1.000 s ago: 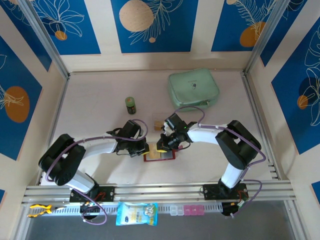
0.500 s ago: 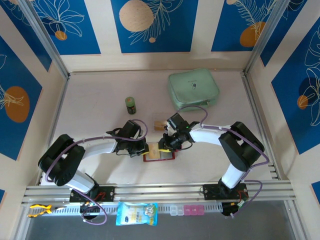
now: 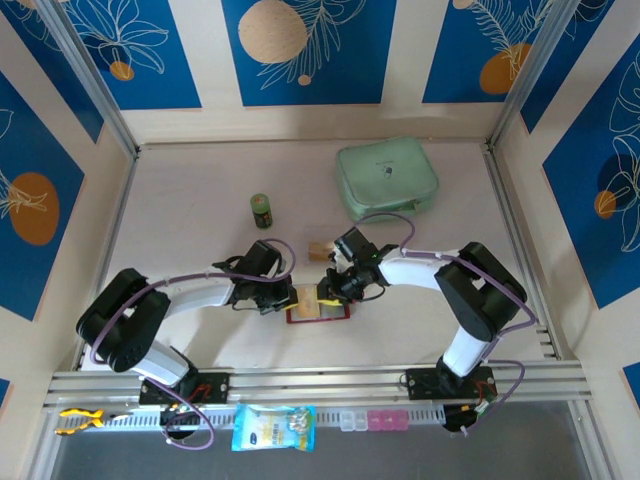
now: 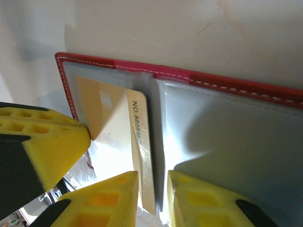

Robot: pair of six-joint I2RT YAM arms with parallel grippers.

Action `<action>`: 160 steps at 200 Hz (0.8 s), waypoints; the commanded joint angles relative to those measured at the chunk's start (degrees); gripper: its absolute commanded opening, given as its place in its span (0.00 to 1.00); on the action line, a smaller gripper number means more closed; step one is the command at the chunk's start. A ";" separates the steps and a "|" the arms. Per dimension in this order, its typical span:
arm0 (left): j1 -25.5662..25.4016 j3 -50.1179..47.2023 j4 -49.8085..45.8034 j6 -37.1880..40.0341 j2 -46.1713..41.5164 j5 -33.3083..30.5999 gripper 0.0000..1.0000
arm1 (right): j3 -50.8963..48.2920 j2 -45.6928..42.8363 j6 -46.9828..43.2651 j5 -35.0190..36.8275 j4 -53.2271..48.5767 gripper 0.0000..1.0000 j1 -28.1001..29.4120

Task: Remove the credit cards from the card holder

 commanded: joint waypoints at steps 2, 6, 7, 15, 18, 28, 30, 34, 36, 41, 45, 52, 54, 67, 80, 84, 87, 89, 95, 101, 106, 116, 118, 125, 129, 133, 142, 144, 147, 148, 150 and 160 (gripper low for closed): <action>-0.37 -0.18 -3.79 0.95 0.25 -1.95 0.00 | -0.38 1.22 -0.24 -2.43 1.15 0.23 -0.17; -0.39 -0.19 -3.78 0.95 0.29 -1.99 0.00 | -0.39 1.40 -0.18 -2.47 1.41 0.23 -0.18; -0.42 -0.19 -3.81 0.94 0.27 -1.96 0.00 | -0.38 1.44 -0.17 -2.52 1.47 0.23 -0.18; -0.45 -0.19 -3.91 0.95 0.25 -2.02 0.00 | -0.38 1.72 -0.07 -2.65 1.74 0.23 -0.17; -0.36 -0.19 -3.89 0.96 0.25 -1.95 0.00 | -0.31 1.84 0.01 -2.65 1.75 0.23 -0.17; -0.45 -0.19 -3.96 0.97 0.27 -1.94 0.00 | -0.29 2.25 0.03 -2.82 2.06 0.23 -0.08; -0.37 -0.19 -3.99 1.01 0.25 -2.07 0.00 | -0.33 2.27 0.02 -2.87 2.19 0.23 -0.13; -0.42 -0.19 -4.07 0.99 0.18 -2.09 0.00 | -0.37 2.39 0.18 -3.06 2.36 0.23 -0.18; -0.39 -0.19 -4.04 1.01 0.12 -2.06 0.00 | -0.38 2.49 0.19 -3.13 2.53 0.23 -0.13; -0.42 -0.19 -4.09 0.93 0.12 -2.11 0.00 | -0.46 2.52 0.26 -3.36 2.91 0.23 -0.11; -0.40 -0.19 -4.08 0.95 0.16 -2.10 0.00 | -0.55 2.61 0.23 -3.56 3.25 0.22 -0.09; -0.44 -0.19 -4.11 0.94 0.16 -2.11 0.00 | -0.72 2.54 0.39 -4.02 3.89 0.22 -0.08; -0.48 -0.19 -4.16 0.93 0.16 -2.07 0.00 | -0.75 2.52 0.40 -4.11 4.03 0.22 -0.11; -0.42 -0.19 -4.09 0.97 0.19 -2.08 0.00 | -0.99 2.42 0.66 -4.57 4.74 0.21 -0.08; -0.38 -0.19 -4.10 0.94 0.25 -2.06 0.00 | -1.21 2.46 0.74 -5.15 5.40 0.19 -0.04; -0.41 -0.14 -4.06 1.00 0.24 -2.11 0.00 | -1.24 2.45 0.88 -5.27 5.53 0.19 -0.02; -0.39 -0.14 -4.10 0.98 0.27 -2.07 0.00 | -1.30 2.46 0.94 -5.33 5.71 0.19 0.00; -0.36 -0.11 -4.07 0.96 0.32 -2.04 0.00 | -1.38 2.44 0.97 -5.37 5.79 0.19 -0.06; -0.37 -0.10 -4.08 0.93 0.27 -2.08 0.00 | -1.50 2.45 1.01 -5.54 6.03 0.18 0.00; -0.45 -0.10 -4.15 0.93 0.21 -2.03 0.00 | -1.52 2.33 1.12 -5.63 6.18 0.17 -0.03; -0.42 -0.10 -4.17 0.93 0.25 -2.07 0.00 | -1.60 2.29 1.24 -5.71 6.28 0.17 -0.06; -0.44 -0.04 -4.13 0.93 0.25 -2.13 0.00 | -1.69 2.24 1.25 -5.73 6.48 0.17 -0.04; -0.39 0.00 -4.19 0.93 0.25 -2.08 0.00 | -1.69 2.27 1.25 -5.73 6.48 0.17 -0.03; -0.49 -0.01 -4.25 0.92 0.33 -2.13 0.00 | -1.69 2.38 1.33 -5.73 6.58 0.17 -0.13; -0.39 0.01 -4.27 0.96 0.34 -2.04 0.00 | -1.69 2.43 1.34 -5.73 6.55 0.17 -0.09; -0.43 0.07 -4.23 0.93 0.33 -2.09 0.00 | -1.69 2.54 1.34 -5.80 6.54 0.16 -0.09; -0.41 0.08 -4.26 0.95 0.34 -2.02 0.00 | -1.78 2.54 1.38 -5.73 6.65 0.15 -0.05; -0.47 0.12 -4.31 0.95 0.34 -2.05 0.00 | -1.83 2.50 1.41 -5.73 6.64 0.15 -0.08; -0.46 0.16 -4.35 0.98 0.34 -1.99 0.00 | -1.93 2.42 1.49 -5.65 6.70 0.14 -0.04; -0.41 0.16 -4.35 0.95 0.34 -2.01 0.00 | -1.94 2.44 1.46 -5.65 6.71 0.14 -0.06; -0.41 0.16 -4.29 0.93 0.34 -2.02 0.00 | -1.95 2.34 1.48 -5.53 6.72 0.14 -0.06; -0.41 0.16 -4.44 0.94 0.25 -2.13 0.00 | -2.12 2.15 1.66 -5.30 6.71 0.13 -0.08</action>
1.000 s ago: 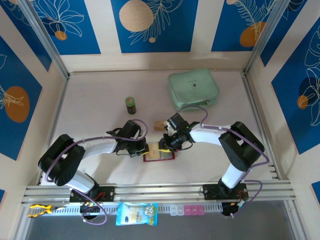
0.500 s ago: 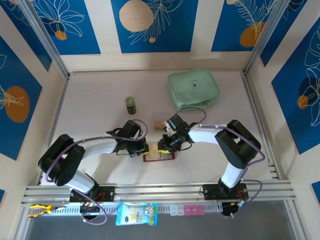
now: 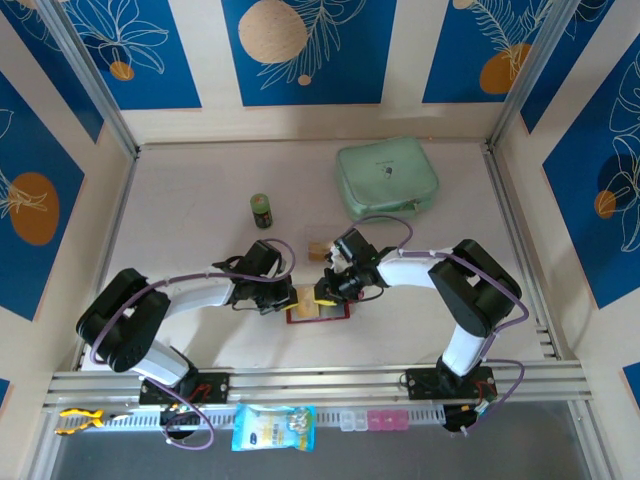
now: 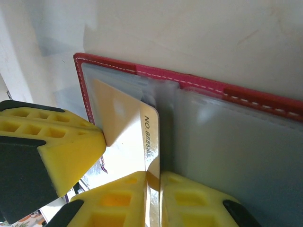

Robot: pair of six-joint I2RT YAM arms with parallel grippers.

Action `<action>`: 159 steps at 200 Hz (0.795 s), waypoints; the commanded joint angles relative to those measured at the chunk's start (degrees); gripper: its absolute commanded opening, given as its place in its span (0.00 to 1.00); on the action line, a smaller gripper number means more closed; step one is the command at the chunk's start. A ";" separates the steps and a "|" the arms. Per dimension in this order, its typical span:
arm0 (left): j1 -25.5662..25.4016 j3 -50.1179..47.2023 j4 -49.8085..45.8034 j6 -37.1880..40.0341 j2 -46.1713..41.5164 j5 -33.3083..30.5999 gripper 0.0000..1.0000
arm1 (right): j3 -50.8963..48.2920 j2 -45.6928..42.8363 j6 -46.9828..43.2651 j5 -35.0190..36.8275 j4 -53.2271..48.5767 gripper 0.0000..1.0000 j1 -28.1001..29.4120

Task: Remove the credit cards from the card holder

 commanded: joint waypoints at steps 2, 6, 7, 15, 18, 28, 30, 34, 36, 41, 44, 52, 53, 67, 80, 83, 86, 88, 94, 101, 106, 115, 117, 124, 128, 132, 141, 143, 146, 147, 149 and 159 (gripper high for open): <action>-0.39 0.16 -4.36 0.93 0.25 -2.14 0.00 | -1.04 0.37 0.70 -1.36 0.64 0.12 -0.08; -0.38 0.16 -4.45 0.93 0.25 -2.18 0.00 | -1.08 0.23 0.70 -1.20 0.57 0.12 -0.08; -0.37 0.16 -4.45 0.93 0.25 -2.23 0.00 | -1.08 0.16 0.71 -1.17 0.55 0.12 -0.13; -0.41 0.16 -4.62 0.97 0.16 -2.25 0.00 | -1.22 -0.08 0.71 -0.85 0.40 0.12 -0.15; -0.41 0.16 -4.64 0.93 0.16 -2.32 0.00 | -1.26 -0.15 0.71 -0.79 0.30 0.12 -0.29; -0.42 0.16 -4.69 0.93 0.16 -2.38 0.00 | -1.49 -0.56 0.59 -0.55 0.16 0.12 -0.41; -0.37 0.16 -4.75 0.93 0.16 -2.41 0.00 | -1.52 -0.69 0.61 -0.48 0.07 0.12 -0.47; -0.49 0.16 -4.84 0.97 0.16 -2.41 0.00 | -1.67 -0.82 0.60 -0.37 -0.04 0.11 -0.53; -0.38 0.16 -4.87 0.94 0.20 -2.42 0.00 | -1.74 -0.90 0.61 -0.35 -0.07 0.11 -0.59; -0.43 0.16 -4.86 0.93 0.24 -2.42 0.00 | -1.93 -1.12 0.57 -0.21 -0.08 0.11 -0.74; -0.48 0.16 -4.96 0.93 0.25 -2.43 0.00 | -2.07 -1.26 0.51 -0.22 -0.16 0.11 -0.78; -0.43 0.09 -5.01 0.93 0.15 -2.49 0.00 | -2.28 -1.59 0.49 -0.17 -0.15 0.11 -1.03; -0.39 0.08 -4.99 0.97 0.16 -2.51 0.00 | -2.39 -1.58 0.47 -0.12 -0.12 0.11 -1.00; -0.48 0.08 -5.31 1.06 0.07 -2.66 0.00 | -2.75 -1.88 0.53 -0.03 -0.24 0.11 -1.38; -0.42 0.08 -5.31 1.01 -0.02 -2.80 0.00 | -3.08 -2.08 0.47 -0.21 -0.24 0.11 -1.68; -0.37 0.08 -5.32 0.97 0.00 -2.86 0.00 | -3.08 -2.18 0.44 -0.16 -0.25 0.11 -1.67; -0.41 0.08 -5.32 0.93 -0.01 -2.80 0.00 | -3.06 -2.21 0.52 -0.17 -0.18 0.11 -1.67; -0.41 0.08 -5.32 0.95 -0.02 -2.80 0.00 | -3.10 -2.22 0.48 -0.17 -0.22 0.11 -1.73; -0.39 0.08 -5.32 0.93 0.02 -2.84 0.00 | -3.08 -2.27 0.49 -0.21 -0.29 0.11 -1.75; -0.40 0.08 -5.24 0.93 0.03 -2.78 0.00 | -3.04 -2.50 0.44 -0.17 -0.48 0.11 -1.77; -0.43 0.08 -5.23 0.93 0.07 -2.75 0.00 | -3.10 -2.59 0.42 -0.09 -0.64 0.11 -1.84; -0.35 0.08 -5.22 0.89 0.11 -2.66 0.00 | -3.08 -2.87 0.22 0.01 -0.93 0.11 -1.81; -0.39 0.08 -5.23 0.92 0.15 -2.65 0.00 | -3.10 -3.00 0.19 0.05 -1.04 0.11 -1.88; -0.39 0.15 -5.26 0.87 0.06 -2.63 0.00 | -3.08 -3.36 0.02 0.22 -1.34 0.10 -1.95; -0.35 0.16 -5.32 0.92 0.07 -2.66 0.00 | -3.11 -3.58 -0.12 0.31 -1.65 0.10 -2.01; -0.40 0.19 -5.29 0.93 0.00 -2.71 0.00 | -3.15 -3.85 -0.22 0.43 -1.88 0.10 -2.07; -0.42 0.25 -5.28 0.97 -0.10 -2.66 0.00 | -3.19 -4.48 -0.59 0.69 -2.69 0.08 -2.27; -0.43 0.25 -5.29 0.96 -0.10 -2.63 0.00 | -3.19 -4.61 -0.67 0.71 -2.86 0.08 -2.32; -0.43 0.25 -5.36 0.95 -0.10 -2.70 0.00 | -3.13 -4.83 -0.76 0.90 -3.14 0.08 -2.36; -0.43 0.25 -5.30 1.03 -0.19 -2.70 0.00 | -3.07 -4.92 -0.78 0.94 -3.28 0.08 -2.46; -0.44 0.25 -5.32 1.02 -0.17 -2.60 0.00 | -3.05 -5.07 -0.90 1.01 -3.56 0.08 -2.46; -0.41 0.35 -5.20 1.16 -0.19 -2.38 0.00 | -2.86 -5.79 -1.38 1.58 -4.87 0.07 -2.67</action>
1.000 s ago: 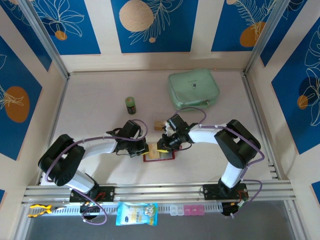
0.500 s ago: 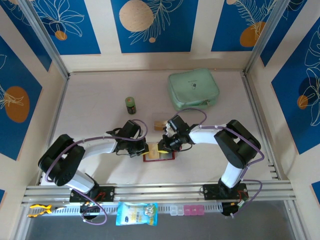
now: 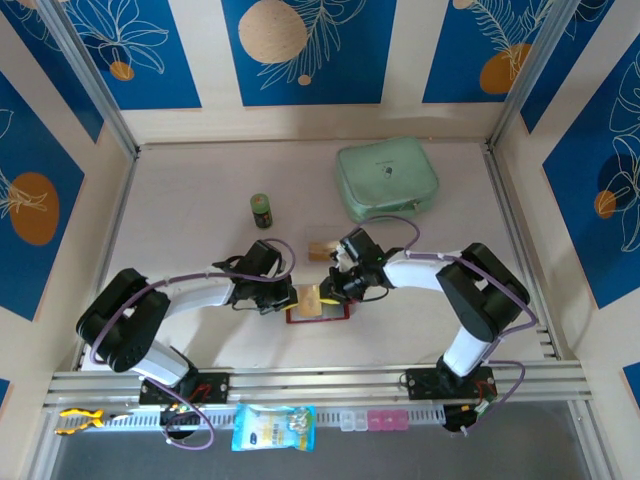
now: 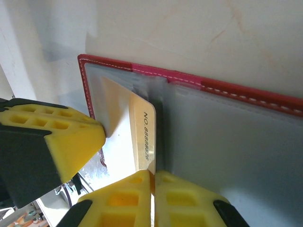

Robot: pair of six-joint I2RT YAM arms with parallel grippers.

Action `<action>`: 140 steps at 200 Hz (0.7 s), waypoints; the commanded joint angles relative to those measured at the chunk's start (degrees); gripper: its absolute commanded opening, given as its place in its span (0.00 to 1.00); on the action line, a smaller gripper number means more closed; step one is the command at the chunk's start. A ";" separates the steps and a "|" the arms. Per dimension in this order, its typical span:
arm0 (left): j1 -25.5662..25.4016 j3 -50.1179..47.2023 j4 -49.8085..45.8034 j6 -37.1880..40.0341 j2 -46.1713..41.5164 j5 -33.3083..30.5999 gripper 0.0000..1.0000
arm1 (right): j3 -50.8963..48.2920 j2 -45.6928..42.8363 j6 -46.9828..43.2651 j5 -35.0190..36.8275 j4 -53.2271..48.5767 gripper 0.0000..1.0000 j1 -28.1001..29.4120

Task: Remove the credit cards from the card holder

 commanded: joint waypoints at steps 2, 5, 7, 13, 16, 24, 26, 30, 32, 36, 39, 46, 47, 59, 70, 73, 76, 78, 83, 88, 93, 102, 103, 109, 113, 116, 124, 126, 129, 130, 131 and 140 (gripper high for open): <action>-0.36 0.14 -4.68 1.12 -0.19 -1.97 0.00 | -0.77 -2.69 -1.44 1.44 -4.75 0.07 -0.83; -0.36 0.12 -4.73 1.12 -0.22 -1.95 0.00 | -0.57 -2.83 -1.60 1.60 -5.36 0.07 -0.91; -0.35 0.12 -4.73 1.15 -0.24 -1.89 0.00 | -0.53 -2.99 -1.76 1.71 -5.68 0.06 -0.92; -0.41 0.19 -4.70 1.15 -0.27 -1.90 0.00 | -0.18 -3.35 -2.25 2.10 -6.83 0.06 -0.97; -0.41 0.21 -4.73 1.11 -0.28 -1.86 0.00 | 0.02 -3.57 -2.42 2.24 -7.33 0.06 -1.01; -0.38 0.21 -4.61 1.12 -0.28 -1.81 0.00 | 0.56 -3.97 -3.09 2.74 -8.86 0.05 -1.10; -0.36 0.19 -4.62 1.13 -0.28 -1.79 0.00 | 0.72 -4.06 -3.25 2.83 -9.24 0.05 -1.06; -0.38 0.28 -4.56 1.14 -0.33 -1.74 0.00 | 0.95 -4.32 -3.60 3.08 -9.96 0.05 -1.10; -0.36 0.29 -4.56 1.14 -0.36 -1.73 0.00 | 1.13 -4.41 -3.78 3.18 -10.35 0.05 -1.10; -0.39 0.31 -4.54 1.11 -0.32 -1.65 0.00 | 1.45 -4.61 -4.09 3.38 -11.02 0.05 -1.11; -0.42 0.34 -4.53 1.13 -0.41 -1.63 0.00 | 1.69 -4.79 -4.40 3.53 -11.61 0.04 -1.08; -0.37 0.45 -4.52 1.17 -0.42 -1.69 0.00 | 2.33 -5.12 -4.96 3.91 -12.92 0.04 -1.13; -0.40 0.46 -4.54 1.14 -0.44 -1.65 0.00 | 2.42 -5.15 -5.03 3.97 -13.15 0.04 -1.12; -0.39 0.60 -4.56 1.19 -0.55 -1.53 0.00 | 3.45 -5.66 -5.81 4.59 -15.10 0.03 -1.11; -0.43 0.65 -4.51 1.17 -0.63 -1.53 0.00 | 4.40 -6.04 -6.44 5.22 -16.98 0.03 -1.10; -0.39 0.65 -4.46 1.22 -0.63 -1.49 0.00 | 4.71 -6.13 -6.54 5.42 -17.41 0.03 -1.05; -0.39 0.71 -4.41 1.25 -0.63 -1.44 0.00 | 4.89 -6.21 -6.65 5.65 -17.83 0.02 -0.98; -0.36 0.73 -4.43 1.23 -0.63 -1.48 0.00 | 5.06 -6.22 -6.74 5.82 -18.20 0.02 -0.94; -0.43 0.74 -4.39 1.27 -0.56 -1.48 0.00 | 5.64 -6.31 -6.93 6.23 -18.94 0.02 -0.76; -0.43 0.82 -4.38 1.28 -0.57 -1.43 0.00 | 6.15 -6.32 -7.15 6.66 -19.66 0.02 -0.65; -0.40 0.82 -4.26 1.28 -0.60 -1.36 0.00 | 6.71 -6.32 -7.41 7.04 -20.38 0.02 -0.48; -0.42 0.82 -4.06 1.24 -0.55 -1.27 0.00 | 7.69 -6.15 -7.75 7.96 -21.86 0.02 0.13; -0.43 0.82 -4.00 1.26 -0.50 -1.22 0.00 | 7.87 -6.06 -7.83 8.11 -21.97 0.02 0.08; -0.43 0.82 -3.91 1.23 -0.52 -1.18 0.00 | 8.60 -5.82 -8.03 8.76 -22.88 0.02 0.50; -0.37 0.82 -3.86 1.25 -0.54 -1.24 0.00 | 9.13 -5.59 -8.23 9.21 -23.53 0.02 0.69; -0.41 0.82 -3.81 1.28 -0.51 -1.18 0.00 | 9.51 -5.41 -8.33 9.55 -24.03 0.01 0.90; -0.41 0.82 -3.74 1.09 -0.54 -1.08 0.00 | 10.56 -4.86 -8.61 10.64 -25.31 0.01 1.45; -0.36 0.82 -3.69 1.17 -0.54 -1.04 0.00 | 10.83 -4.79 -8.61 10.96 -25.66 0.01 1.58; -0.35 0.82 -3.68 1.11 -0.54 -1.00 0.00 | 11.26 -4.56 -8.69 11.31 -26.01 0.01 1.76; -0.35 0.82 -3.68 1.11 -0.59 -1.00 0.00 | 11.37 -4.47 -8.69 11.45 -26.15 0.01 1.82; -0.35 0.82 -3.68 1.11 -0.56 -1.00 0.00 | 11.51 -4.38 -8.65 11.56 -26.27 0.01 1.90; -0.40 0.89 -3.68 1.15 -0.54 -1.04 0.00 | 12.63 -3.65 -8.74 12.54 -27.25 0.01 2.63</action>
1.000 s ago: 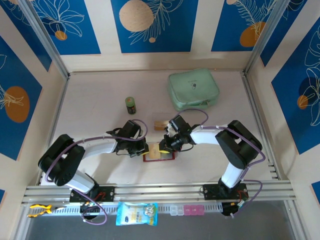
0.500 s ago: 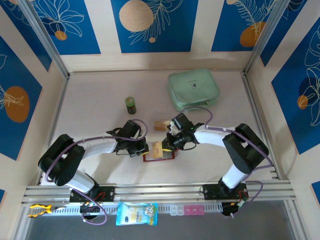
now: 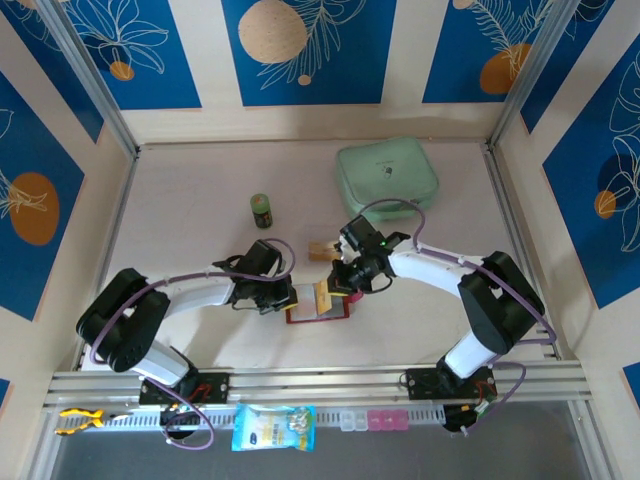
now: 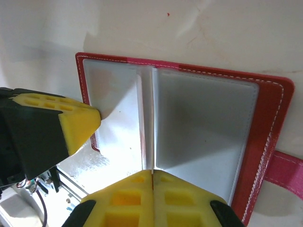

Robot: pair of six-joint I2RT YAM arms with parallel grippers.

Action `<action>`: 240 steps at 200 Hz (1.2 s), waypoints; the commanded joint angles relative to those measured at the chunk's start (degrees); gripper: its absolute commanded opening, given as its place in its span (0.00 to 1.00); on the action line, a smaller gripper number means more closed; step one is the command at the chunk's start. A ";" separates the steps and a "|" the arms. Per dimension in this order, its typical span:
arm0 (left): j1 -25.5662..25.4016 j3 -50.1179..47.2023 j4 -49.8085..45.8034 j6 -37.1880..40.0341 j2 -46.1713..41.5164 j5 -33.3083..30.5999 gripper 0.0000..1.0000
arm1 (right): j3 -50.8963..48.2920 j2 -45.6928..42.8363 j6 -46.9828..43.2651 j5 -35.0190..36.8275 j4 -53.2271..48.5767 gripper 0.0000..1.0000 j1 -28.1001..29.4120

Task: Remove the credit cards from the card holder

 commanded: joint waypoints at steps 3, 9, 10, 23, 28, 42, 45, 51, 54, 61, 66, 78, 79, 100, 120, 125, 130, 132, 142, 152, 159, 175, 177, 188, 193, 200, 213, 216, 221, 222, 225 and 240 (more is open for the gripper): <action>-0.42 0.52 -2.90 1.19 -0.54 -0.98 0.00 | 3.87 1.44 -1.61 3.88 -6.66 0.01 1.96; -0.39 0.52 -2.87 1.23 -0.54 -0.97 0.00 | 4.69 2.10 -1.77 4.33 -7.27 0.02 2.50; -0.37 0.52 -2.86 1.26 -0.54 -0.97 0.00 | 4.81 2.16 -1.78 4.47 -7.41 0.02 2.59; -0.38 0.45 -2.93 1.28 -0.55 -0.91 0.00 | 6.71 3.57 -1.75 5.65 -8.69 0.02 3.60; -0.37 0.39 -2.87 1.26 -0.54 -0.92 0.00 | 7.40 4.12 -1.71 6.04 -9.17 0.02 4.06; -0.43 0.19 -2.70 1.22 -0.59 -0.93 0.00 | 9.05 5.57 -1.39 7.46 -10.47 0.03 5.16; -0.37 0.17 -2.71 1.27 -0.61 -0.96 0.00 | 9.33 5.84 -1.24 7.76 -10.66 0.04 5.38; -0.38 0.00 -2.66 1.27 -0.63 -0.93 0.00 | 9.84 6.23 -1.00 8.14 -10.93 0.05 5.77; -0.40 -0.01 -2.58 1.28 -0.63 -0.96 0.00 | 9.99 6.42 -0.84 8.28 -11.00 0.05 5.94; -0.39 -0.17 -2.40 1.22 -0.74 -0.95 0.00 | 10.35 6.83 -0.52 8.33 -10.90 0.05 6.23; -0.41 -0.26 -2.37 1.11 -0.70 -0.91 0.00 | 10.50 7.02 -0.35 8.30 -10.81 0.06 6.43; -0.39 -0.26 -2.29 1.11 -0.74 -0.90 0.00 | 10.70 7.44 0.21 8.37 -10.61 0.08 6.78; -0.41 -0.27 -2.30 1.15 -0.73 -0.89 0.00 | 10.71 7.47 0.22 8.34 -10.58 0.09 6.84; -0.44 -0.35 -2.24 1.15 -0.70 -0.97 0.00 | 10.69 7.68 0.86 8.47 -10.38 0.11 7.20; -0.39 -0.34 -2.20 1.14 -0.70 -0.88 0.00 | 10.08 7.35 1.27 7.65 -9.30 0.11 7.09; -0.43 -0.36 -2.10 1.26 -0.65 -0.88 0.00 | 9.89 7.24 1.42 7.32 -8.87 0.11 7.07; -0.41 -0.36 -2.11 1.20 -0.55 -0.82 0.00 | 9.65 7.06 1.61 6.97 -8.31 0.11 7.02; -0.36 -0.36 -2.09 1.26 -0.54 -0.85 0.00 | 9.54 6.93 1.63 6.82 -8.09 0.10 7.06; -0.36 -0.36 -2.02 1.23 -0.52 -0.72 0.00 | 9.11 6.80 1.89 5.92 -7.15 0.05 7.07; -0.41 -0.51 -1.98 1.18 -0.48 -0.71 0.00 | 8.97 6.70 2.12 5.16 -6.63 0.04 7.05; -0.36 -0.54 -1.97 1.12 -0.45 -0.74 0.00 | 9.04 6.70 2.16 5.13 -6.61 0.04 7.14; -0.35 -0.71 -1.88 1.03 -0.54 -0.78 0.00 | 9.35 6.45 1.76 6.01 -7.75 0.02 7.16; -0.35 -0.71 -1.88 1.02 -0.61 -0.79 0.00 | 9.46 6.38 1.62 6.27 -8.15 0.02 7.18; -0.37 -0.71 -1.97 1.13 -0.68 -0.85 0.00 | 10.12 5.95 0.75 8.17 -10.37 0.02 6.90; -0.35 -0.71 -2.09 1.18 -0.72 -0.83 0.00 | 10.47 5.73 0.16 9.03 -11.51 0.02 6.89; -0.39 -0.71 -2.01 1.28 -0.72 -0.83 0.00 | 10.92 5.44 -0.52 10.25 -13.17 0.02 6.61; -0.35 -0.76 -2.12 1.24 -0.73 -0.85 0.00 | 11.64 4.96 -1.45 11.76 -15.32 0.02 6.24; -0.41 -0.79 -2.08 1.23 -0.72 -0.88 0.00 | 11.77 4.82 -1.65 12.01 -15.85 0.02 6.15; -0.40 -0.80 -2.05 1.28 -0.71 -0.80 0.00 | 11.87 4.61 -1.87 12.24 -16.27 0.02 5.98; -0.37 -0.80 -2.05 1.28 -0.71 -0.80 0.00 | 11.87 4.56 -1.87 12.29 -16.40 0.02 5.96; -0.43 -0.80 -2.06 1.28 -0.72 -0.80 0.00 | 11.92 4.47 -2.06 12.32 -16.55 0.02 5.87; -0.38 -0.80 -1.90 1.25 -0.64 -0.84 0.00 | 12.26 4.20 -2.39 12.67 -17.27 0.02 5.75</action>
